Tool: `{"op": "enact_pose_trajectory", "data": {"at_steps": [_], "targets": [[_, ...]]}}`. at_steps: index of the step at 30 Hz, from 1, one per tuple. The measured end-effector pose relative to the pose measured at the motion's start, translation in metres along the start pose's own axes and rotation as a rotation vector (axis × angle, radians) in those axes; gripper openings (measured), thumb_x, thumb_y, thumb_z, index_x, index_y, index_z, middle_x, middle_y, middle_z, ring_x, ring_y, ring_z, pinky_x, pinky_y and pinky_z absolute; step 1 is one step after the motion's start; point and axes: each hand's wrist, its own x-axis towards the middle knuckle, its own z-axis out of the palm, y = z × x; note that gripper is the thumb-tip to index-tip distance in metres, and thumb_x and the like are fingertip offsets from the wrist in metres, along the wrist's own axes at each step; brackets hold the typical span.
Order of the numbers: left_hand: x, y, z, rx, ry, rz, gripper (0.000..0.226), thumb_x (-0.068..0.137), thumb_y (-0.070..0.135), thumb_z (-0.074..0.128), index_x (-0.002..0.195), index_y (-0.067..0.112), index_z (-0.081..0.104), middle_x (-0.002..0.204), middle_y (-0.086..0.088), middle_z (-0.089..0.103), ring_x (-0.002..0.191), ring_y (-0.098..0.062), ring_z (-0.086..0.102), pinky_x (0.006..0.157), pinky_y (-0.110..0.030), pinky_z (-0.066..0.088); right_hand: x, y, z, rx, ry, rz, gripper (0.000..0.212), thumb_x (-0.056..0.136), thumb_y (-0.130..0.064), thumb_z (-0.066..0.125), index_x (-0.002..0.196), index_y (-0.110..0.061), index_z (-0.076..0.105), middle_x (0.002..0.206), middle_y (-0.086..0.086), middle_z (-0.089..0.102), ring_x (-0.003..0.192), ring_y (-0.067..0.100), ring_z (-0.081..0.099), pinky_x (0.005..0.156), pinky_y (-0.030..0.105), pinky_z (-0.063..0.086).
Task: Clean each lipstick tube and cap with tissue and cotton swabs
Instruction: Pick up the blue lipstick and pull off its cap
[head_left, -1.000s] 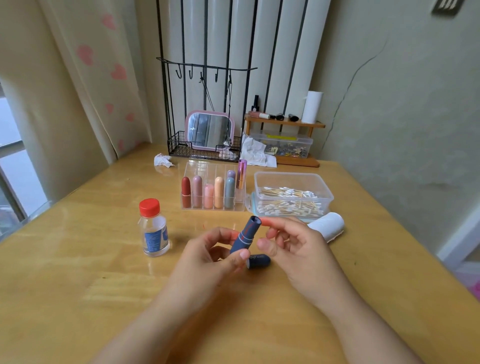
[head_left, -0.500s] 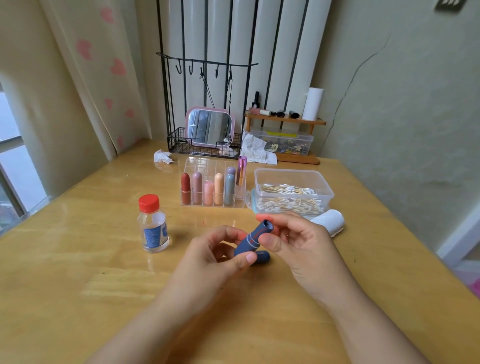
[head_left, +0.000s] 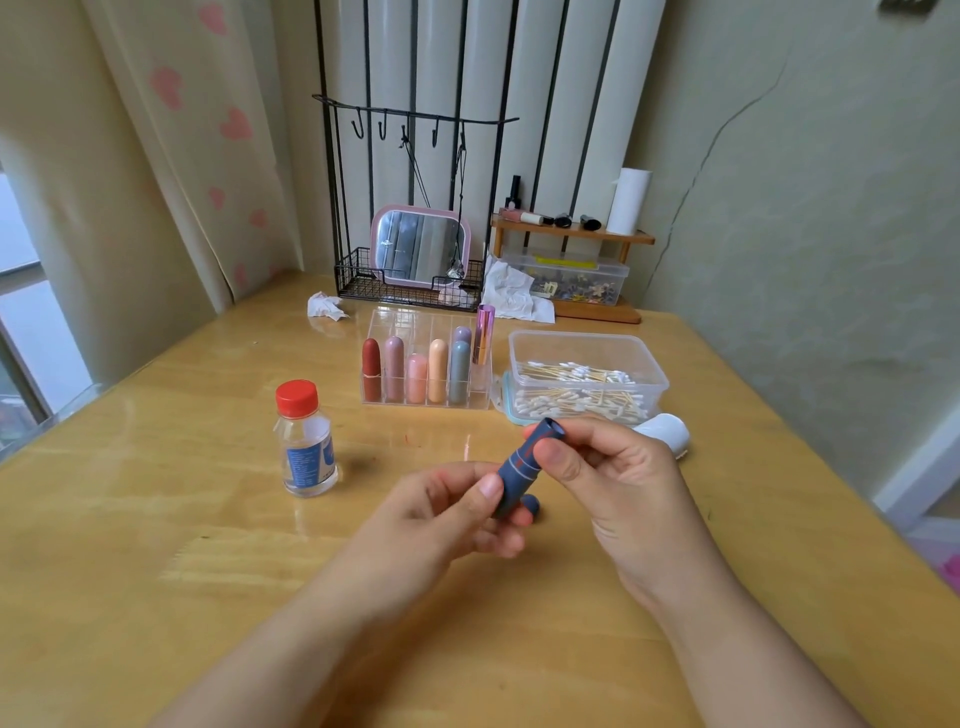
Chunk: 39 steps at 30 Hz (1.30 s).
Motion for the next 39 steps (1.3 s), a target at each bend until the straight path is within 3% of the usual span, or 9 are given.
{"op": "enact_pose_trajectory", "data": {"at_steps": [10,14,17,20,23,28,30,34,39], "targets": [[0.001,0.000,0.007,-0.075,0.250,0.071,0.020,0.059,0.005,0.083,0.066,0.017,0.069,0.069,-0.001,0.069,0.065,-0.006,0.064,0.065,-0.015,0.050,0.000,0.004,0.006,-0.051,0.023,-0.048,0.013,0.071,-0.021,0.070,0.079,-0.030,0.077,0.077,-0.005,0.069,0.078,0.007,0.063,0.077,0.017,0.048],[0.000,-0.004,0.007,-0.047,0.247,0.064,0.026,0.068,0.013,0.080,0.087,0.010,0.064,0.073,0.000,0.069,0.070,-0.009,0.063,0.070,-0.018,0.052,0.000,-0.001,0.008,-0.021,0.029,-0.019,0.006,0.071,-0.018,0.077,0.074,-0.023,0.077,0.075,-0.002,0.070,0.074,0.007,0.063,0.073,0.016,0.049],[0.000,-0.003,0.010,-0.139,0.076,-0.035,0.038,0.080,0.027,0.053,0.109,0.002,0.057,0.082,-0.008,0.069,0.072,-0.017,0.064,0.072,-0.027,0.055,-0.002,-0.004,0.007,0.043,0.050,0.025,0.006,0.067,-0.020,0.069,0.070,-0.018,0.074,0.068,-0.001,0.069,0.065,0.007,0.061,0.063,0.015,0.050],[0.000,-0.001,0.011,-0.209,0.021,-0.073,0.040,0.085,0.032,0.046,0.100,-0.002,0.060,0.073,-0.011,0.064,0.061,-0.017,0.058,0.065,-0.025,0.051,-0.003,-0.006,0.009,0.037,0.045,0.028,0.009,0.068,-0.023,0.068,0.071,-0.016,0.073,0.065,0.000,0.066,0.059,0.009,0.058,0.062,0.017,0.048],[-0.002,0.001,0.008,-0.213,0.091,-0.004,0.032,0.077,0.028,0.067,0.093,0.000,0.063,0.068,-0.007,0.064,0.057,-0.014,0.057,0.062,-0.021,0.050,-0.002,-0.004,0.009,0.020,0.036,0.012,0.004,0.072,-0.023,0.076,0.073,-0.020,0.076,0.071,-0.002,0.069,0.070,0.007,0.062,0.070,0.015,0.048],[-0.001,0.002,0.014,-0.137,0.278,0.049,0.031,0.063,0.002,0.077,0.086,-0.001,0.056,0.067,-0.002,0.067,0.059,-0.008,0.065,0.060,-0.015,0.050,-0.001,0.003,0.010,-0.021,0.061,0.004,0.008,0.072,-0.024,0.071,0.077,-0.020,0.076,0.078,0.002,0.068,0.076,0.008,0.061,0.074,0.016,0.047],[-0.001,0.003,0.015,-0.186,0.223,-0.010,0.035,0.076,0.019,0.078,0.097,0.001,0.057,0.073,-0.009,0.068,0.062,-0.014,0.065,0.064,-0.020,0.052,-0.002,0.001,0.011,-0.003,0.061,0.010,0.005,0.073,-0.023,0.076,0.074,-0.018,0.075,0.074,-0.001,0.068,0.071,0.007,0.060,0.068,0.015,0.047],[-0.001,-0.001,0.013,-0.300,0.092,-0.141,0.045,0.090,0.041,0.051,0.098,-0.001,0.060,0.065,-0.014,0.060,0.053,-0.018,0.054,0.062,-0.026,0.051,-0.003,-0.001,0.011,0.007,0.065,0.015,0.012,0.072,-0.024,0.072,0.076,-0.013,0.072,0.070,0.005,0.063,0.062,0.008,0.056,0.063,0.015,0.046],[0.001,-0.007,0.007,-0.218,0.187,0.041,0.037,0.054,0.030,0.081,0.082,0.012,0.064,0.067,-0.009,0.064,0.059,-0.014,0.056,0.066,-0.022,0.049,-0.003,0.001,0.010,-0.030,0.078,0.027,0.012,0.072,-0.030,0.069,0.075,-0.020,0.075,0.074,0.006,0.063,0.075,0.013,0.053,0.073,0.023,0.044]]}}
